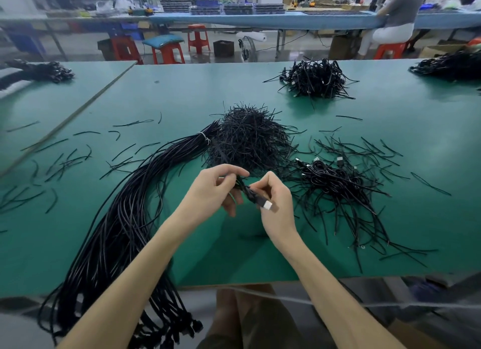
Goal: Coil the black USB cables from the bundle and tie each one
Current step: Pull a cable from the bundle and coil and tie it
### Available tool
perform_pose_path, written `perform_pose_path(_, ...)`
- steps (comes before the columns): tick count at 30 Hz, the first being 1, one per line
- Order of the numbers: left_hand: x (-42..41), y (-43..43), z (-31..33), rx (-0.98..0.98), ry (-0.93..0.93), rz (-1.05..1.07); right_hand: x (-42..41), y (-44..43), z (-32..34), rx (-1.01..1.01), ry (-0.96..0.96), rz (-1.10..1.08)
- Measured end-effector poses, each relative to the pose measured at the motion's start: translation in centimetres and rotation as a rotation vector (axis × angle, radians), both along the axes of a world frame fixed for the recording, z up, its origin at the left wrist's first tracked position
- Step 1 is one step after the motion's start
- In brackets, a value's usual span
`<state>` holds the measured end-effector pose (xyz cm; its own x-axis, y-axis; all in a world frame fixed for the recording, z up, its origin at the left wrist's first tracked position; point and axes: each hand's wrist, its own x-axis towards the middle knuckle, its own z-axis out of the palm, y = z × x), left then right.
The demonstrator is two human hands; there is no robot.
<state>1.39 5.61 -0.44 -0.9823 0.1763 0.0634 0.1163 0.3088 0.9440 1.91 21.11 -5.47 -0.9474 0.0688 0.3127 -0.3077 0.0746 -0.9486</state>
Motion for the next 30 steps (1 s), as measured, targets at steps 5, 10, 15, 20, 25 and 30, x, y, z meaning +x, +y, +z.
perform_pose_path(5, 0.7, -0.5, 0.3, -0.459, 0.073, -0.113, -0.6, 0.2, -0.6, -0.104, -0.059, -0.039)
perform_pose_path(10, 1.5, -0.2, 1.0, -0.614, 0.197, -0.029, -0.4, 0.3, -0.6, -0.1, -0.036, -0.018)
perform_pose_path(15, 1.9, 1.5, 1.6, -0.553, 0.136, -0.031, -0.1, 0.2, -0.2, -0.21, -0.038, 0.06)
perform_pose_path(20, 1.8, 2.5, 0.9, -0.386, 0.081, -0.016, -0.2, 0.0, -0.2, -0.249, -0.068, 0.034)
perform_pose_path(25, 1.9, 3.3, 0.0, -0.316, 0.074, 0.019, -0.3, 0.1, -0.4, -0.203, -0.064, 0.016)
perform_pose_path(30, 1.9, 3.1, -0.5, -0.34, 0.068, 0.053, -0.3, 0.0, -0.5, -0.18, -0.042, 0.021)
